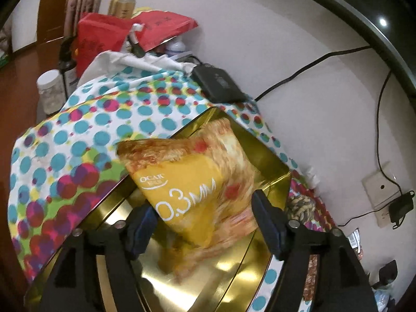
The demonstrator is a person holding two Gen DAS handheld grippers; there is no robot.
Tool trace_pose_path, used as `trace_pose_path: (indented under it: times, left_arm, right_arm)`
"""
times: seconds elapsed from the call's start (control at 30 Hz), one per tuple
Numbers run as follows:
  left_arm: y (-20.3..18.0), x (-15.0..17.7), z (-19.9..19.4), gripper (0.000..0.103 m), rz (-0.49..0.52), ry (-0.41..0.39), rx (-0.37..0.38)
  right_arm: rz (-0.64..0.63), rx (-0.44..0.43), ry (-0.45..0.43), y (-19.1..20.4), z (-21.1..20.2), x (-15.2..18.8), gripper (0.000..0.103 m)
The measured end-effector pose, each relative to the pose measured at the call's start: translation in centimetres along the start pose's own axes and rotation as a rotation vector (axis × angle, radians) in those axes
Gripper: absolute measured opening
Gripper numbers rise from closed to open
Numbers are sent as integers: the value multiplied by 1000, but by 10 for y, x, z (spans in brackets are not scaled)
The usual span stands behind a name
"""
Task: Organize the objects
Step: 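Lower the yellow snack bag into the gold tray and open the right gripper, then grasp the cream QR-code medicine box with the right gripper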
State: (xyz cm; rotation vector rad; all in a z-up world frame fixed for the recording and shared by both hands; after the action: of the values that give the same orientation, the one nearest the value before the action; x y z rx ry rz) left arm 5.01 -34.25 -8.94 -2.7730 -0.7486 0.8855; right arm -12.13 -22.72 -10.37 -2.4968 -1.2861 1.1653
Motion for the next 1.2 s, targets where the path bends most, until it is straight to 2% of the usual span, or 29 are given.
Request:
trace_pose_path:
  times: [0.17, 0.37, 0.5, 0.77, 0.93, 1.1, 1.2]
  left_arm:
    - [-7, 2, -2, 60, 15, -2, 11]
    - [-12, 3, -4, 60, 24, -7, 15]
    - [-14, 5, -4, 60, 23, -1, 19]
    - [-28, 6, -11, 61, 55, -36, 27]
    - [-57, 8, -20, 60, 127, -74, 70]
    - [-103, 18, -26, 60, 245, -100, 92]
    - [-135, 27, -29, 60, 314, -96, 137]
  right_arm:
    - [-8, -22, -2, 2, -10, 5, 73]
    - [70, -142, 19, -9, -22, 6, 74]
    - [97, -183, 28, -9, -31, 9, 75]
    - [176, -235, -46, -27, -75, 29, 75]
    - [335, -219, -119, -63, -115, 65, 76]
    - [449, -125, -96, -104, -148, 126, 77]
    - [551, -88, -75, -130, -161, 166, 80]
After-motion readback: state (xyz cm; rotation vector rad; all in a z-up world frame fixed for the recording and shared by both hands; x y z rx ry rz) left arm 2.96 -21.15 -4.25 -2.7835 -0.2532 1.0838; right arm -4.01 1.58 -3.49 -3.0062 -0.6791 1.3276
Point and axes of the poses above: each gripper's, at about its wrist camera, not at the fingertips, and z roughly the way its jaws point, y to its left, x to its underside, the point moved 4 cm from there along z, roughly the way its jaws point, and after that the axes turned 4 degrees about -y, right-handed, at the moved point
